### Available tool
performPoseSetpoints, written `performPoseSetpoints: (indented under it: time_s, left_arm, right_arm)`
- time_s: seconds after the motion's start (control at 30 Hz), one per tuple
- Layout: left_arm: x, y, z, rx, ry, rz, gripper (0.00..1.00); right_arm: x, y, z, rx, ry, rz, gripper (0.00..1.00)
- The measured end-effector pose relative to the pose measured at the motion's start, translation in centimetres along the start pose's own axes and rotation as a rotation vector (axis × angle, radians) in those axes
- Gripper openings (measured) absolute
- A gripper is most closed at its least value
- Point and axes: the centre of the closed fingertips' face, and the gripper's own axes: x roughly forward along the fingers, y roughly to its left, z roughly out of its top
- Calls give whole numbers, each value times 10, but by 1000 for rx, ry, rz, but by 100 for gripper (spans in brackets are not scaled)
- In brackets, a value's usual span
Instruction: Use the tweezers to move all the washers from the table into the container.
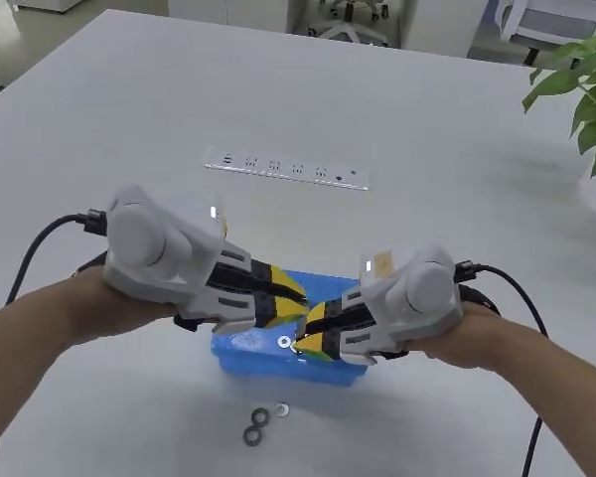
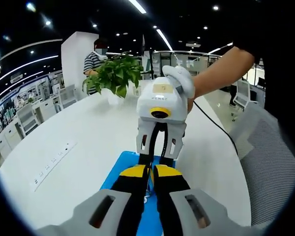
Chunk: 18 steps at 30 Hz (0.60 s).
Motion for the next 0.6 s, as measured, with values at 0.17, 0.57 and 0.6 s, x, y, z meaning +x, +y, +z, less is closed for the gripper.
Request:
performPoseSetpoints:
  time_s: [0.17, 0.57, 0.6]
  left_arm:
    - [1, -1, -2, 14, 3, -4, 6]
    - [0, 1, -4, 20, 5, 0, 5]
    - [0, 1, -5, 23, 7, 1, 5]
  right_arm:
    - [-1, 0, -1, 0, 3, -2, 11]
    - [-3, -1, 3, 1, 3, -23, 16]
    - [-3, -1, 3, 2, 2, -23, 18]
